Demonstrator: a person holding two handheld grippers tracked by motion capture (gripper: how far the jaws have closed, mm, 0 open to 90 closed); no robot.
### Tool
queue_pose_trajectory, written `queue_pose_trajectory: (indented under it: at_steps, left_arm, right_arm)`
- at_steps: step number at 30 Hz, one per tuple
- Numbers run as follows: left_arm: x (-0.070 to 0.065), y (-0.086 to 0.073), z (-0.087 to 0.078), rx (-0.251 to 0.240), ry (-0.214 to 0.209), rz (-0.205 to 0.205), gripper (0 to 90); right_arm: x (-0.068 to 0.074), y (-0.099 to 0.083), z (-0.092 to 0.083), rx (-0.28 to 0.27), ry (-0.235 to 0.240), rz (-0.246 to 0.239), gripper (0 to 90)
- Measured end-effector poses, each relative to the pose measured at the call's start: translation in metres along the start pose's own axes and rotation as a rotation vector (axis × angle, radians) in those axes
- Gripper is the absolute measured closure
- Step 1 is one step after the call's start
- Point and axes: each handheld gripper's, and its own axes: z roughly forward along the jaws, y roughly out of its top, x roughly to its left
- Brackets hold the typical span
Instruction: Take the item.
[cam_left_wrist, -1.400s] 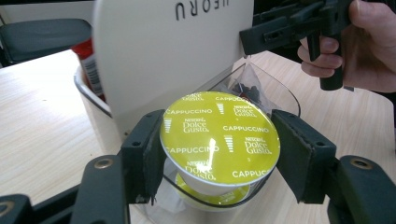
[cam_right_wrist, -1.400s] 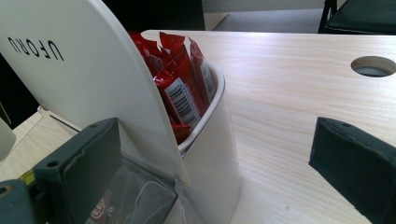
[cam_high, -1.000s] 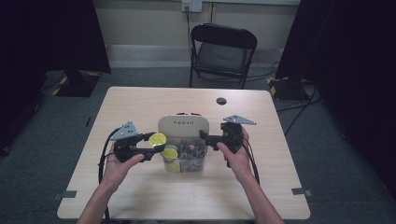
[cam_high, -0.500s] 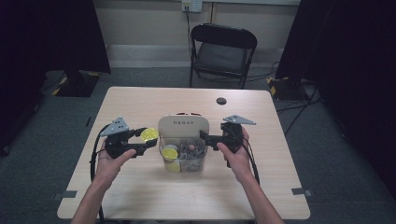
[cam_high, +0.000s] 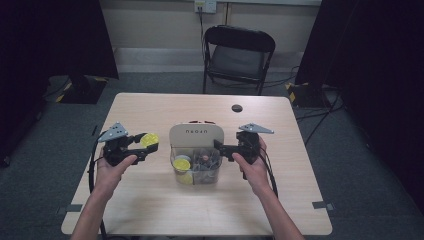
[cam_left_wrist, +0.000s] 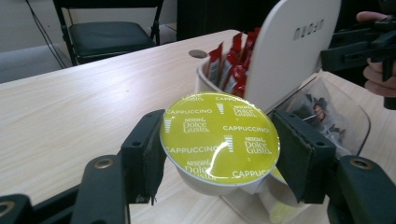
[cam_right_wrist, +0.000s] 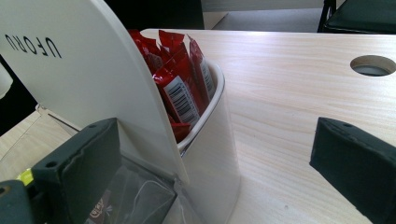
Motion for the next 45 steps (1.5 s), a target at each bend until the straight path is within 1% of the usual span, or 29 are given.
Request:
queue_pose_trajectory:
  at_steps: [1, 5, 6, 9, 11, 13, 15, 17, 21, 24, 26, 27, 29, 32, 33, 35, 38, 41, 45]
  left_arm:
    - [0.001, -0.001, -0.001, -0.001, 0.003, -0.009, 38.1]
    - [0.007, -0.004, -0.001, 0.014, 0.028, -0.013, 38.2]
    - [0.008, -0.005, -0.001, 0.012, 0.027, -0.014, 38.1]
    - [0.013, -0.009, 0.0, 0.021, 0.053, -0.024, 38.2]
    - [0.017, -0.012, 0.002, 0.028, 0.067, -0.032, 38.1]
    - [0.023, -0.017, 0.003, 0.038, 0.072, -0.031, 38.1]
    - [0.028, -0.023, 0.007, 0.052, 0.077, -0.053, 38.1]
    - [0.032, -0.026, 0.009, 0.068, 0.086, -0.054, 38.2]
    - [0.037, -0.033, 0.014, 0.088, 0.09, -0.076, 38.1]
    - [0.041, -0.039, 0.017, 0.094, 0.096, -0.089, 38.2]
    - [0.044, -0.043, 0.018, 0.1, 0.111, -0.098, 38.2]
    - [0.046, -0.045, 0.019, 0.098, 0.116, -0.112, 38.1]
    - [0.051, -0.05, 0.021, 0.091, 0.105, -0.144, 38.1]
    - [0.056, -0.056, 0.023, 0.101, 0.119, -0.157, 38.1]
    - [0.057, -0.058, 0.024, 0.118, 0.141, -0.152, 38.1]
    - [0.058, -0.06, 0.024, 0.136, 0.146, -0.147, 38.1]
    - [0.06, -0.062, 0.025, 0.129, 0.143, -0.157, 38.2]
    - [0.062, -0.064, 0.027, 0.147, 0.152, -0.155, 38.2]
    - [0.065, -0.07, 0.031, 0.157, 0.156, -0.163, 38.2]
  right_arm:
    - [0.0, 0.0, 0.0, 0.002, 0.001, 0.001, 1.3]
    - [0.0, -0.001, 0.001, 0.007, 0.002, 0.004, 0.8]
    - [0.0, -0.001, 0.001, 0.006, 0.002, 0.002, 0.8]
    - [0.0, -0.001, 0.001, 0.006, -0.001, 0.003, 0.8]
    - [0.0, -0.001, 0.001, 0.006, 0.0, 0.002, 0.8]
    - [0.0, -0.001, 0.001, 0.007, 0.0, 0.003, 0.9]
    - [0.0, -0.001, 0.001, 0.006, 0.001, 0.003, 0.9]
    - [0.0, -0.001, 0.001, 0.007, 0.0, 0.003, 0.9]
    - [0.0, -0.001, 0.001, 0.007, 0.0, 0.002, 0.8]
    - [0.0, -0.001, 0.001, 0.008, 0.001, 0.002, 0.9]
    - [0.0, -0.001, 0.001, 0.008, 0.001, 0.003, 0.9]
    - [0.0, -0.001, 0.001, 0.008, 0.001, 0.003, 0.9]
    - [0.0, -0.001, 0.001, 0.008, 0.0, 0.003, 0.9]
    - [0.0, -0.001, 0.001, 0.008, 0.001, 0.004, 0.9]
    - [0.0, -0.001, 0.001, 0.008, 0.002, 0.002, 0.9]
    - [0.0, -0.001, 0.001, 0.008, -0.002, 0.001, 1.0]
    - [0.0, -0.001, 0.001, 0.008, 0.0, 0.003, 1.0]
    - [0.0, -0.001, 0.001, 0.009, -0.001, 0.002, 1.0]
    - [0.0, -0.001, 0.001, 0.009, -0.004, -0.002, 1.2]
